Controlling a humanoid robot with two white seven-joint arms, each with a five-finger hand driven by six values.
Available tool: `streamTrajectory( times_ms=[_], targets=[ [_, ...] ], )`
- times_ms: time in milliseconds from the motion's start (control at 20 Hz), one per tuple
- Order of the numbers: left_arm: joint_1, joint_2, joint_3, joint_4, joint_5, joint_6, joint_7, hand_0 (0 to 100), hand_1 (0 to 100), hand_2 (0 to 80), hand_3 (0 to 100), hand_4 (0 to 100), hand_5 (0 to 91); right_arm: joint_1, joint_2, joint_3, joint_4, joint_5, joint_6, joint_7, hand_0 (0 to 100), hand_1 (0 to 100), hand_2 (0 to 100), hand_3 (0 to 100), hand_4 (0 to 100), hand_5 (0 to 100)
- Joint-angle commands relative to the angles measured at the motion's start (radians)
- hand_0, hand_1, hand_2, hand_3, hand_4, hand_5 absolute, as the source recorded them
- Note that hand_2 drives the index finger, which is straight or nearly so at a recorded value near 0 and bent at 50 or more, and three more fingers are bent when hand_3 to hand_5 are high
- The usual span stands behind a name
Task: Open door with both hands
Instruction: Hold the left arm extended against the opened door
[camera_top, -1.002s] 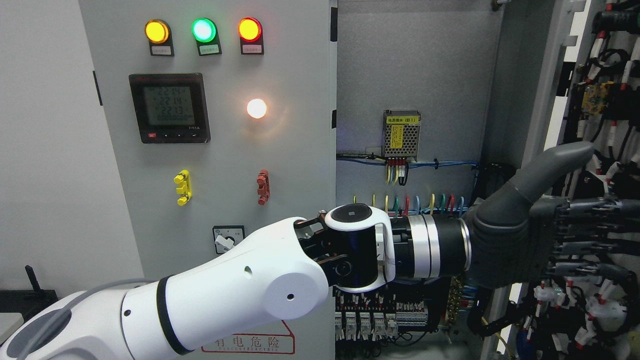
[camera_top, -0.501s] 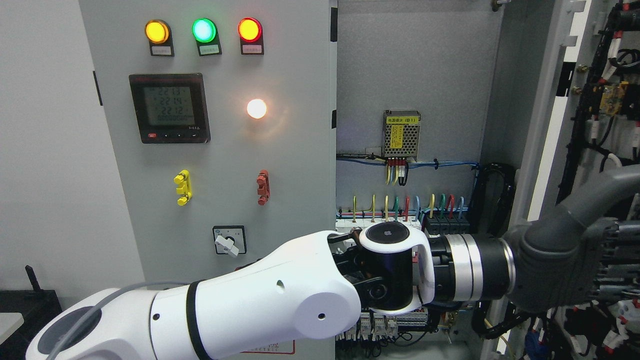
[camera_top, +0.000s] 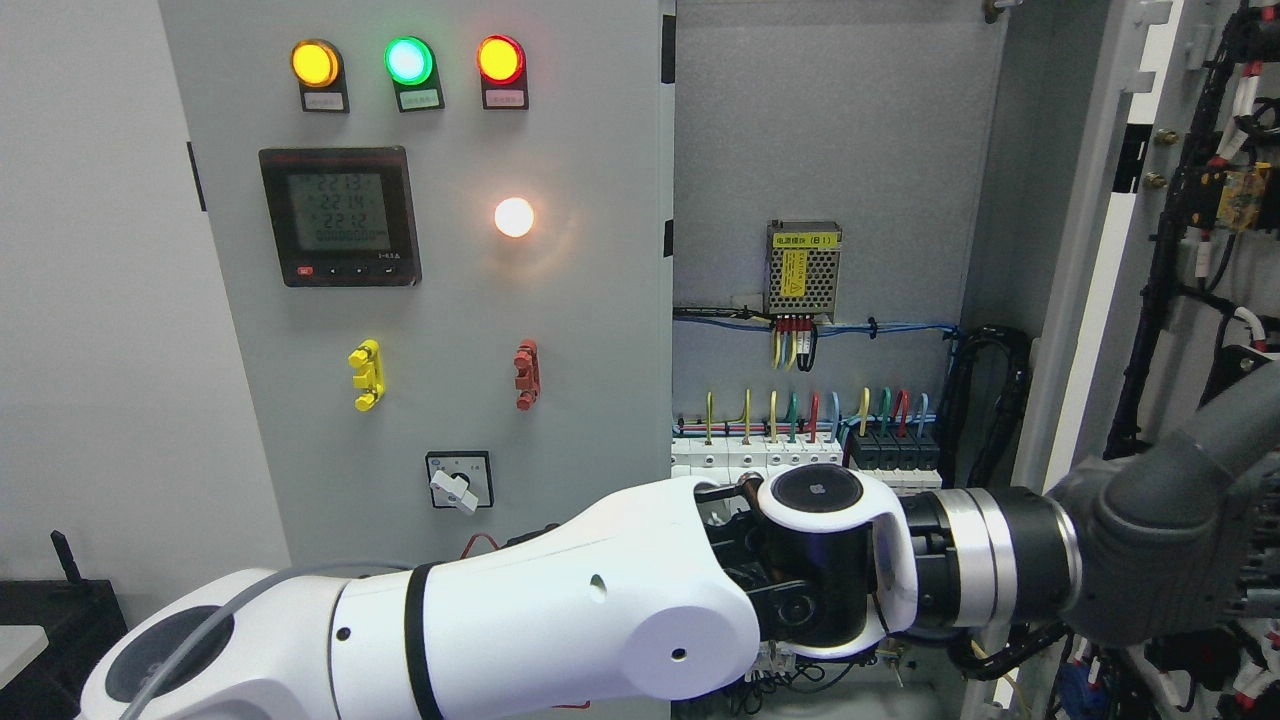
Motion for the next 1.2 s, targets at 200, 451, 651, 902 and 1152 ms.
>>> streamTrajectory(
  times_ms=[200,451,651,902,1152],
  targets=[
    [-0.003,-0.058,-0.025,-0.001,0.005,-0.023,0.062,0,0,0.0,0,0,0.0,0.000,0.001,0.000,0.000,0.000,0.000,0.001,38,0,0,0,0,0],
    [-0.003,-0.058,-0.025,-0.002,0.003,-0.026,0.079,0,0,0.0,0,0,0.0,0.000,-0.001,0.000,0.000,0.000,0.000,-0.001,38,0,0,0,0,0],
    [-0.003,-0.058,-0.025,-0.002,0.002,-0.026,0.079,0,0,0.0,0,0,0.0,0.000,-0.001,0.000,0.000,0.000,0.000,-0.001,38,0,0,0,0,0],
    [0.006,-0.047,-0.017,0.021,-0.012,-0.017,0.071,0,0,0.0,0,0,0.0,0.000,0.001,0.000,0.000,-0.001,0.000,-0.001,38,0,0,0,0,0],
    [0.051,0.069,-0.011,0.053,-0.039,-0.005,0.022,0,0,0.0,0,0,0.0,0.000,0.001,0.000,0.000,0.000,0.000,-0.001,38,0,0,0,0,0]
  ],
)
